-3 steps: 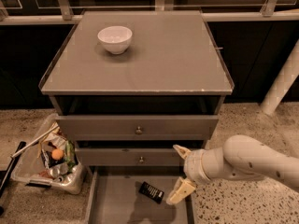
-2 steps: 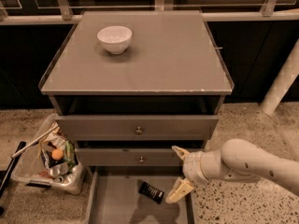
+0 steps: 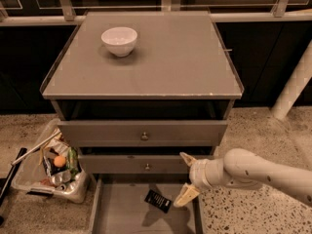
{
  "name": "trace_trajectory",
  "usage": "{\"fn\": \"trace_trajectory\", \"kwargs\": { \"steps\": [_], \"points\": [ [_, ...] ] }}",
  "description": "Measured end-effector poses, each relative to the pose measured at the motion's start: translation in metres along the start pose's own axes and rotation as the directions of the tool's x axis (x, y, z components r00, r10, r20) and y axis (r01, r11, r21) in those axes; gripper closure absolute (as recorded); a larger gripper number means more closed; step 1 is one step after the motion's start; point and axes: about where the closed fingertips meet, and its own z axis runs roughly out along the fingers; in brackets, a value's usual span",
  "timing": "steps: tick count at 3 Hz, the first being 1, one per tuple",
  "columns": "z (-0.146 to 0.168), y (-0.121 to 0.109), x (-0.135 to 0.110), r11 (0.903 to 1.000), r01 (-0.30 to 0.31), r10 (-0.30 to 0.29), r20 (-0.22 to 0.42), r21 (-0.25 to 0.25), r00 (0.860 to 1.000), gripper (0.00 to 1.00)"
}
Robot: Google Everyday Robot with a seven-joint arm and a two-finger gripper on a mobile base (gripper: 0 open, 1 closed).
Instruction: Pick rxbar chocolate from bottom drawer and place on counter
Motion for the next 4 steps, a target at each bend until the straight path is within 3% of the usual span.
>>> {"fn": "trace_trajectory", "kwargs": {
  "steps": [1,2,4],
  "points": [
    [0.021,-0.011,0.029,0.9995,-0.007,0.008,-0.021,0.029,1.000,0.00],
    [0.042,-0.012,0.061,0.9977,-0.058,0.059,-0.028,0.035,0.998,0.00],
    [0.048,-0.010,0.065,0.9967,-0.074,0.075,-0.037,0.033,0.996,0.00]
  ]
}}
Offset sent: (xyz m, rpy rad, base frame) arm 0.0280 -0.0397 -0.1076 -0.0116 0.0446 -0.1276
